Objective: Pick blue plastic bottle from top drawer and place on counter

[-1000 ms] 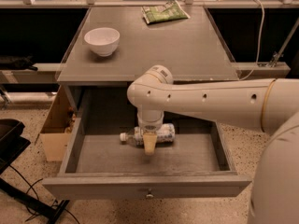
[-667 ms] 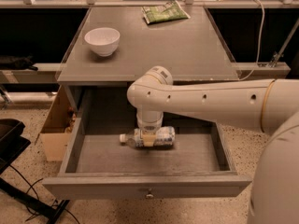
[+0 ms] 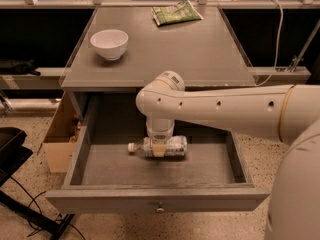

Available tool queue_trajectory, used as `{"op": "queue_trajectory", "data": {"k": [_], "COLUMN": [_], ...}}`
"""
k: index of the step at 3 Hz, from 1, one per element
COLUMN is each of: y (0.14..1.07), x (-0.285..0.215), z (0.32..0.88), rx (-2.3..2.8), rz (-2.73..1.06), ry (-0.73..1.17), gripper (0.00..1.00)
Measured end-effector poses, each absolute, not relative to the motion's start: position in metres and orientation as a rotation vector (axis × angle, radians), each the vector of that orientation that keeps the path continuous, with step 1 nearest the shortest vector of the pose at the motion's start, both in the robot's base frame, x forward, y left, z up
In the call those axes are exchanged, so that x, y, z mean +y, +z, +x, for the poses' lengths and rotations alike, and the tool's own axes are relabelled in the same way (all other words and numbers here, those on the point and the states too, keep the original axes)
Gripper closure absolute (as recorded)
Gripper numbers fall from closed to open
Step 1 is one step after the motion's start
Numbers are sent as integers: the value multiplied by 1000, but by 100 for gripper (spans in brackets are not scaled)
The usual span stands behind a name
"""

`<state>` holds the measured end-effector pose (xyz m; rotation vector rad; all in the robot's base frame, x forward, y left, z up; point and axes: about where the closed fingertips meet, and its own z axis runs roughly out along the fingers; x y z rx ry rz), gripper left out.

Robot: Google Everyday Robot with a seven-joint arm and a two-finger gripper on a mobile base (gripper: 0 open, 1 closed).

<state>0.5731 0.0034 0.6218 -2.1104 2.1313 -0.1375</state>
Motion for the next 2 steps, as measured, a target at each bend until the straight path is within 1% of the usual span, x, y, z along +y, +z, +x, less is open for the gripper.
{"op": "queue_trajectory", "data": {"k": [1,2], "y": [622,663], "x": [3,-4], "z": [573,561], "rx": [2131,2078], "rz": [-2110,-2134], "ry": [-137,-149], "gripper": [100,100]}}
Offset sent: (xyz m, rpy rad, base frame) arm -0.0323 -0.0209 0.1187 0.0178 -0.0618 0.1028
